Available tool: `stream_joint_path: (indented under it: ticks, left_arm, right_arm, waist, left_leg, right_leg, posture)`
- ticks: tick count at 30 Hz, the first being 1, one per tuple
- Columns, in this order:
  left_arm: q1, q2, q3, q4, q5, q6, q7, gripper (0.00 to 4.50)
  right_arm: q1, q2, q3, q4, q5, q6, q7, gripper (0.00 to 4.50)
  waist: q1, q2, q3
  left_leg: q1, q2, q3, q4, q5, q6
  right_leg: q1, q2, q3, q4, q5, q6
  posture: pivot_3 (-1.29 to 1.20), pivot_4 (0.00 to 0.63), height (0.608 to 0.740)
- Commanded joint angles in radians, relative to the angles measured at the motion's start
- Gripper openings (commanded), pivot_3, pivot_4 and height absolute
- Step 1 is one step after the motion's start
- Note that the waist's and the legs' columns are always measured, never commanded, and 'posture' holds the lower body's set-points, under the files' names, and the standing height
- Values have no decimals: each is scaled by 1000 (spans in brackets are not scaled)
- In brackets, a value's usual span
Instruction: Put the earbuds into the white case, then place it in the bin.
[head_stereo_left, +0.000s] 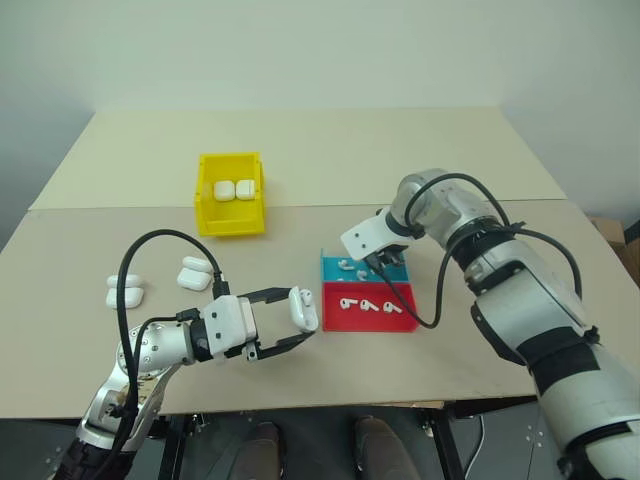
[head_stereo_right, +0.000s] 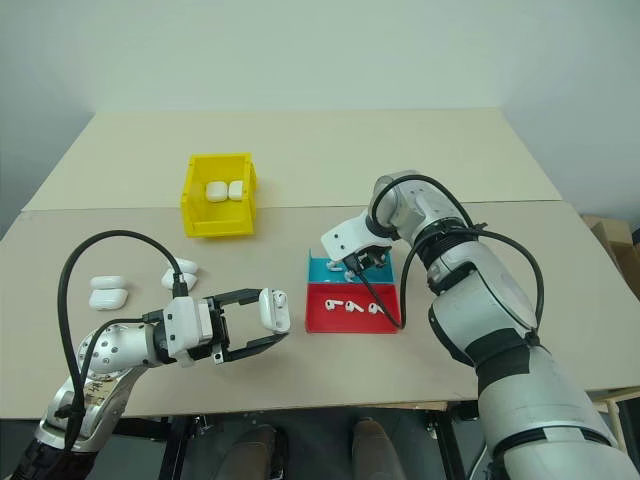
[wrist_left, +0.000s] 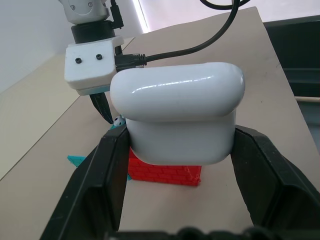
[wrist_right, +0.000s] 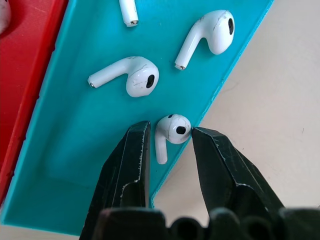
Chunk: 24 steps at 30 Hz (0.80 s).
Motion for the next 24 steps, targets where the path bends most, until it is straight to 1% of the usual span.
stream_joint_path:
  ticks: [1, 2, 5, 18, 22, 24]
  left_arm:
    - [-5, -2, -4, -21, 9, -24, 7, 2764]
    - [-6, -4, -6, -17, 13, -28, 7, 2764]
    - [-6, -2, -9, -13, 21, -32, 4, 2764]
    - [-12, -4, -9, -8, 23, -37, 0, 2764]
    - [-28, -10, -7, -3, 16, -38, 0, 2764]
    - [-43, -14, -4, 2, 6, -33, -2, 2764]
  right_arm:
    - [1, -7, -16, -16, -2, -10, -1, 1667]
    - [1, -7, -17, -15, -2, -6, 2, 1667]
    - [2, -7, -15, -16, -6, -9, -9, 1088]
    - [9, -18, -26, -34, -3, -12, -24, 1088]
    - [21, -56, -94, -129, 57, 32, -6, 1088]
    - [51, -104, -177, -266, 128, 113, 29, 1088]
  waist:
    - [0, 0, 0]
    - [0, 0, 0]
    - [0, 0, 0]
    - [0, 0, 0]
    - [1, 0, 0]
    - [3, 0, 0]
  left_leg:
    - [0, 0, 0, 0, 0, 0]
    - [0, 0, 0, 0, 0, 0]
    - [0, 0, 0, 0, 0, 0]
    - [0, 0, 0, 0, 0, 0]
    - [0, 0, 0, 0, 0, 0]
    - [0, 0, 0, 0, 0, 0]
  right_leg:
    - [0, 0, 0, 0, 0, 0]
    - [0, 0, 0, 0, 0, 0]
    - [0, 0, 0, 0, 0, 0]
    - [0, 0, 0, 0, 0, 0]
    - [0, 0, 0, 0, 0, 0]
    - [0, 0, 0, 0, 0, 0]
  posture:
    - [0, 150, 740]
    - [0, 150, 740]
    - [0, 150, 740]
    - [0, 150, 740]
    - [0, 150, 740]
    - [0, 150, 740]
